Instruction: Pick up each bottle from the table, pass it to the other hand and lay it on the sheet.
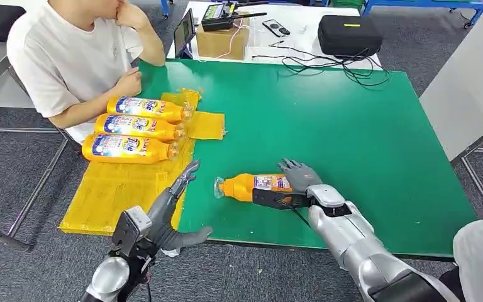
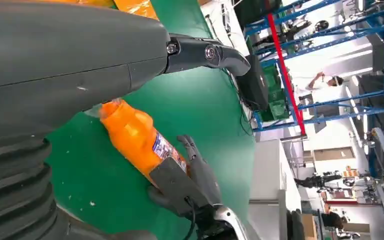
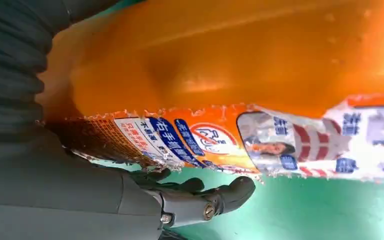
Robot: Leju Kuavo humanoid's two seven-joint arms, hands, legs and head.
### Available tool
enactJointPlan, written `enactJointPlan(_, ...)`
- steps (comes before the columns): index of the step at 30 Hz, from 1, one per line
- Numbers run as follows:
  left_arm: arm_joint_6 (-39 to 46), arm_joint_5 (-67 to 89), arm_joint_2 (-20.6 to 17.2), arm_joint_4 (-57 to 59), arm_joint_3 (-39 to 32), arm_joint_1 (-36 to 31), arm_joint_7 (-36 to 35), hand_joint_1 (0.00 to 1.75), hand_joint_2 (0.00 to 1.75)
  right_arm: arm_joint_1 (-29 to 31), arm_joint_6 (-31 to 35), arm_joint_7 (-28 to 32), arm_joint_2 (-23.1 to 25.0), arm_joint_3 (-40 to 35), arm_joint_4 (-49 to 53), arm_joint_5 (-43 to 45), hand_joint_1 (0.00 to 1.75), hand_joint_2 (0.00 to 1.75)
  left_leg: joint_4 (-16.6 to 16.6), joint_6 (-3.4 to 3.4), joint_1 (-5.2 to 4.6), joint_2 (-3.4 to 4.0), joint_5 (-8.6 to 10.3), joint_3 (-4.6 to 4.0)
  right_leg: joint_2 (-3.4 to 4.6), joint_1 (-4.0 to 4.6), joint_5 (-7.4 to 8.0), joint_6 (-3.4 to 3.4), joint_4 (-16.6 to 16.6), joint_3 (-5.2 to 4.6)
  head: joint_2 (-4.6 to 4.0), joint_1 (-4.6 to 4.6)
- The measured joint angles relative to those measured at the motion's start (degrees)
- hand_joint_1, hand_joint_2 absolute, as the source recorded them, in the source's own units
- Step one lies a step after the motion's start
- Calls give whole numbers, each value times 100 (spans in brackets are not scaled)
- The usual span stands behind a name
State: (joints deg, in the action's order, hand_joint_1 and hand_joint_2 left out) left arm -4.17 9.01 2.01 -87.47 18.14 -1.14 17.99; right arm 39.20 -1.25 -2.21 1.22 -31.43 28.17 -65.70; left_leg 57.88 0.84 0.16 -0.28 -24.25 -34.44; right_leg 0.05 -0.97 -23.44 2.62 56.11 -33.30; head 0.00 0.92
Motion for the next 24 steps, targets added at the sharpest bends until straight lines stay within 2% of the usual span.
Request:
enactJointPlan(4,11,59,28,52,7,-82,-44,0,175,126,-515,-460,22,-161,-44,-172,175,175,0,0,0,0,0,9,0,0,-1,-1,-1,-2,0,0)
enactJointPlan(5,26,70,31,61,13,-109,-66,0,175,153,-597,-553,24,-203,-44,-208,175,175,0,0,0,-8,0,16,0,0,-5,-2,-1,-45,0,0)
enactJointPlan(6,61,77,31,70,15,-125,-88,0,175,171,-673,-627,24,-260,-44,-234,175,175,0,0,0,-14,0,17,-1,0,-7,-2,-1,-41,0,0)
enactJointPlan(10,85,66,15,59,7,-95,-140,0,175,180,-839,-596,-37,-409,2,-10,175,175,0,1,-1,-22,0,15,-3,-1,-6,0,-1,-11,0,-2)
enactJointPlan(11,85,63,7,29,-6,-58,-157,0,175,155,-839,-495,-52,-413,26,199,175,175,0,2,-1,-21,2,13,-3,-1,-2,2,0,19,0,0)
enactJointPlan(14,83,61,-20,-9,-11,12,-194,0,175,131,-905,-140,-107,-356,81,811,175,175,1,2,-1,-21,2,15,-3,-1,-2,3,-1,22,0,0)
enactJointPlan(19,76,55,-24,-9,-11,18,-201,0,175,106,-957,3,-149,-319,129,988,175,175,1,1,0,-19,-2,17,-2,0,-5,1,-3,16,0,2)
enactJointPlan(21,90,-75,-26,-9,-11,27,-188,0,175,123,-1312,366,-245,-225,151,1547,175,175,1,-3,1,-18,-7,26,-2,1,-8,0,-5,-4,0,2)
enactJointPlan(24,293,-304,-39,-4,-35,146,-109,0,175,-59,-1851,1164,-621,-89,431,2961,175,175,0,1,2,-23,-29,59,-3,2,-30,4,-11,9,0,0)
